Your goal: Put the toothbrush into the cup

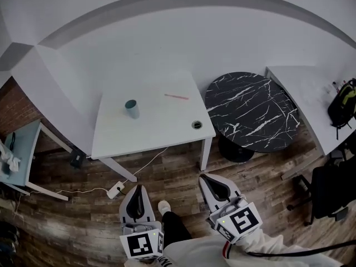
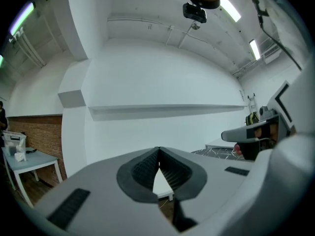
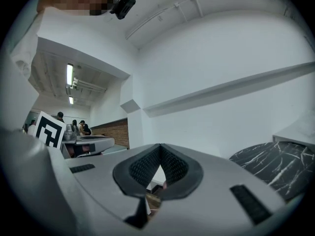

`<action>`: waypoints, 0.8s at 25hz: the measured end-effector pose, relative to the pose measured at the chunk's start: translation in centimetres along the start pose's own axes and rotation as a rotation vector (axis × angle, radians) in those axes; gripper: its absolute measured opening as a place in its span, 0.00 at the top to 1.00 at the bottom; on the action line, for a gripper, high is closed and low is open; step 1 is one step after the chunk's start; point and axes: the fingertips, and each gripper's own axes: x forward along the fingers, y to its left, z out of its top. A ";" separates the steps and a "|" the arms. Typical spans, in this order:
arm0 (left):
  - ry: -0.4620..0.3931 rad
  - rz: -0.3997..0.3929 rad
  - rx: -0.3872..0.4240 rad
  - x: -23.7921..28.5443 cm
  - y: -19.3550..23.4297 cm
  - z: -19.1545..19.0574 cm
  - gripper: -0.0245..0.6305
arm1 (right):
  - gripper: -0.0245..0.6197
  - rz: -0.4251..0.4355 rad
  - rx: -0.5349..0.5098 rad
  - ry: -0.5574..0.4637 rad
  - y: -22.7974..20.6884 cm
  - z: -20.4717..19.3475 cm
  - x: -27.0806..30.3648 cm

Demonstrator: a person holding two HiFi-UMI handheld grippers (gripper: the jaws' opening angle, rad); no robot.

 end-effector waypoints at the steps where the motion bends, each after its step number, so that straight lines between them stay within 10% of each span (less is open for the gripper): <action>1: 0.001 -0.011 0.003 1.3 1.0 -0.1 0.95 | 0.96 -0.011 -0.002 0.000 -0.1 0.0 1.7; 20: 0.042 -0.174 -0.037 22.5 20.4 -2.1 0.95 | 0.96 -0.123 -0.015 0.074 1.4 -0.5 30.6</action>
